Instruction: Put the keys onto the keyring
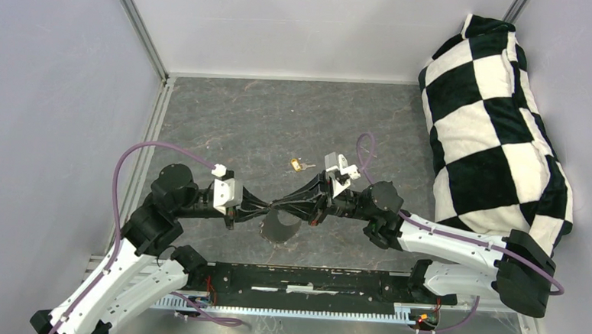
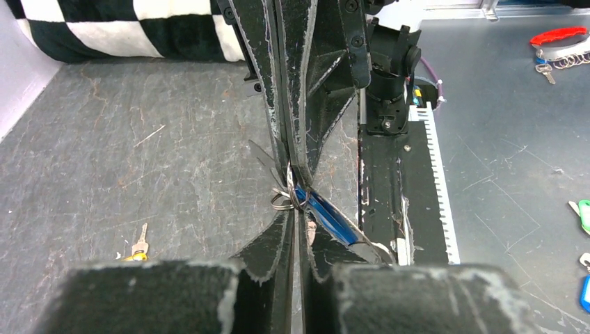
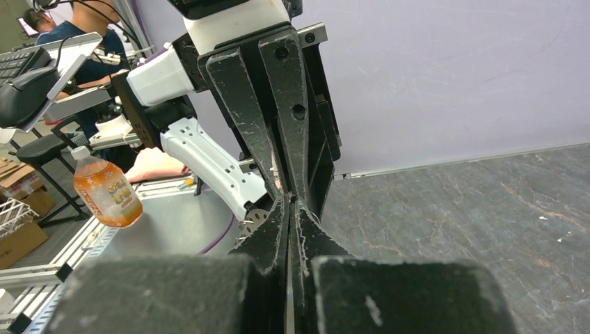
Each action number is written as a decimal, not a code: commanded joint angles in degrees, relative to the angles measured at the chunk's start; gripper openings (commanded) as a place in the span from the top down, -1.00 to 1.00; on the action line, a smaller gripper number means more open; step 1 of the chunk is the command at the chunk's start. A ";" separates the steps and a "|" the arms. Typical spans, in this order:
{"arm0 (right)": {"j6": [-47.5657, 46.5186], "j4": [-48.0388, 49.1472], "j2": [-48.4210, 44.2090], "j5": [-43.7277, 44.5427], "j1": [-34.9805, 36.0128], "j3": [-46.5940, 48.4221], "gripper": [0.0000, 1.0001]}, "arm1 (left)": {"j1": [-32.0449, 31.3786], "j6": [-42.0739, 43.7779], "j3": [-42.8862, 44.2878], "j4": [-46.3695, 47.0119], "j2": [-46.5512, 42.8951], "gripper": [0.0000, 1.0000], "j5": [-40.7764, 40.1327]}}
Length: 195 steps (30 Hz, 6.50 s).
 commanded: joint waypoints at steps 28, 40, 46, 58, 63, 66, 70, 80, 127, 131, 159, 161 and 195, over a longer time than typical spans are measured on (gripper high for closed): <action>-8.96 -9.64 -0.76 4.39 0.04 10.62 0.99 | -0.09 0.51 -6.48 -1.99 -2.50 -1.00 0.83; -14.07 -17.03 0.23 11.91 2.47 14.70 0.99 | -0.14 -3.82 -8.78 3.07 -2.15 -1.00 9.20; -13.96 -17.16 0.43 11.91 3.38 15.43 0.99 | -0.09 0.94 -10.14 5.56 -3.90 -0.66 -4.43; -12.15 -18.97 -1.14 12.80 3.93 14.95 0.90 | -0.09 12.93 -9.10 2.27 -4.56 0.95 -8.19; -8.98 -27.44 -2.26 12.43 3.98 16.92 -0.06 | -0.11 33.82 -8.07 -2.47 -6.34 0.96 -9.85; -8.56 -34.51 -4.35 12.30 3.82 17.71 -0.37 | -0.14 47.26 -7.71 -3.21 -6.84 0.96 -11.51; -7.34 -42.78 -8.91 14.51 2.44 17.19 -0.70 | -0.10 64.03 -8.93 -2.61 -8.65 0.95 -12.33; 2.74 -45.45 -13.78 20.16 -4.65 10.98 -0.88 | -0.09 115.16 -19.46 1.12 -16.85 0.91 -10.62; -12.04 -34.57 -0.84 0.53 -16.24 12.57 1.00 | -0.09 103.09 -10.44 -24.13 -14.09 -1.00 -14.95; -23.96 -37.86 -5.48 -1.12 -16.25 11.12 1.00 | -0.09 86.10 -6.29 -23.37 -11.59 -1.00 -13.62; -30.18 -34.81 -11.60 -17.03 -15.38 5.41 0.99 | -0.09 9.75 9.39 3.29 15.23 0.09 -7.00; -30.33 -34.78 -11.38 -17.18 -15.28 5.41 0.99 | -0.09 8.36 8.98 3.94 14.94 0.22 -6.76; -27.78 -30.20 -9.92 -28.79 -15.27 9.91 -0.12 | -0.09 22.69 10.66 -15.57 13.73 0.96 17.64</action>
